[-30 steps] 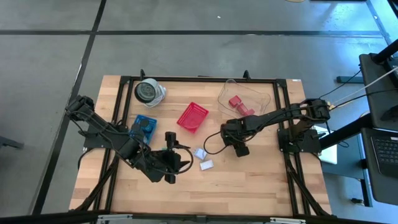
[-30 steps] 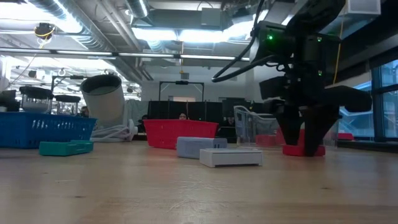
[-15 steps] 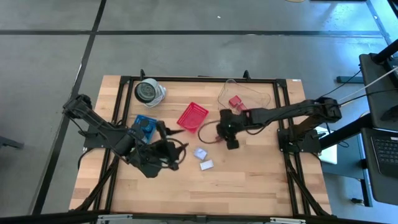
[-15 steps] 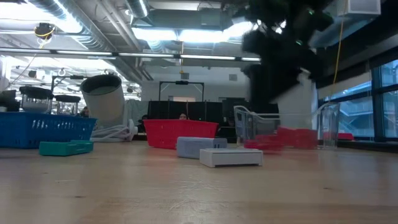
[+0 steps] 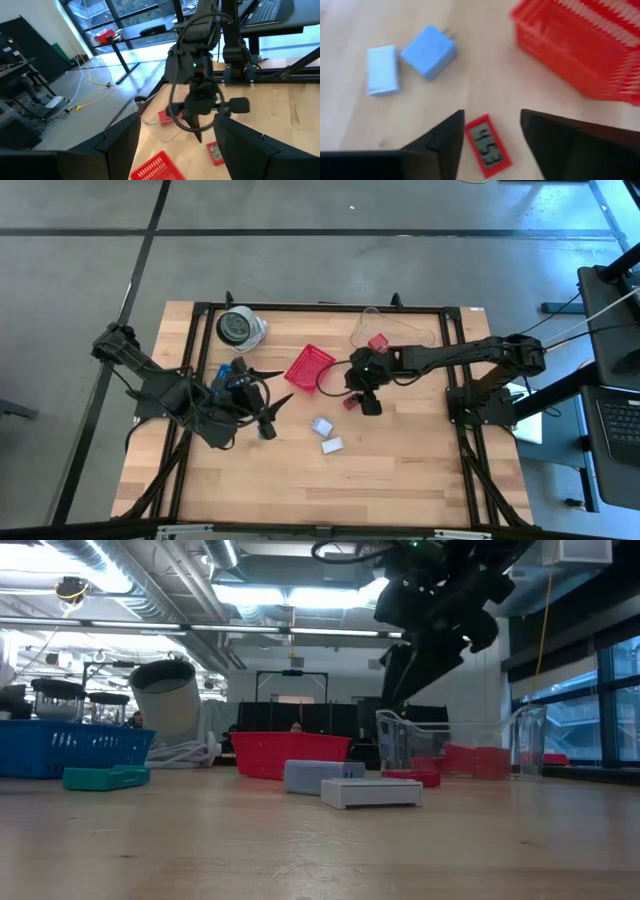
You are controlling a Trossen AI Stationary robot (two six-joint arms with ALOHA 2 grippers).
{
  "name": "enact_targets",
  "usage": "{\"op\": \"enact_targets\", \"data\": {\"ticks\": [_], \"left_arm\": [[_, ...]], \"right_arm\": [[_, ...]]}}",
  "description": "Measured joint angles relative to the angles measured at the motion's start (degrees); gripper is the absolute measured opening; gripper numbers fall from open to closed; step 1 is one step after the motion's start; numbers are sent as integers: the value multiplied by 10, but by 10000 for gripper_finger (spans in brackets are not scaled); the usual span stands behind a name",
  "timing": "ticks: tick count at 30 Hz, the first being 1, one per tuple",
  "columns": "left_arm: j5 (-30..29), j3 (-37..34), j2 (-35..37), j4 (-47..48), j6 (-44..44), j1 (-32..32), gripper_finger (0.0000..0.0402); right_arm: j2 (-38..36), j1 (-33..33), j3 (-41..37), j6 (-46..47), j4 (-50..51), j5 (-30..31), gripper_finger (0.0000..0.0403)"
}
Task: Pick & Place Office items
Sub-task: Put the red digital clock into the red bin
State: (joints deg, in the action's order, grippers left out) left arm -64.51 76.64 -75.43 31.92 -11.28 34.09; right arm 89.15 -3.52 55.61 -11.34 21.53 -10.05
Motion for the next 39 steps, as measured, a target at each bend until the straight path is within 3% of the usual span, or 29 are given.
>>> {"op": "enact_targets", "data": {"ticks": [7, 13, 23, 32, 39], "left_arm": [[10, 0, 0, 1, -2, 0, 249], [15, 0, 0, 1, -6, 0, 249], [12, 0, 0, 13, -6, 0, 249], [12, 0, -1, 15, -6, 0, 249], [11, 0, -1, 15, -6, 0, 249]], "right_arm": [[69, 1, 0, -59, -10, -24, 307], [129, -4, 0, -72, -28, -17, 331], [157, -6, 1, -88, -34, 17, 279], [158, -6, 1, -90, -36, 21, 156], [154, -7, 0, -86, -39, 15, 152]]}}
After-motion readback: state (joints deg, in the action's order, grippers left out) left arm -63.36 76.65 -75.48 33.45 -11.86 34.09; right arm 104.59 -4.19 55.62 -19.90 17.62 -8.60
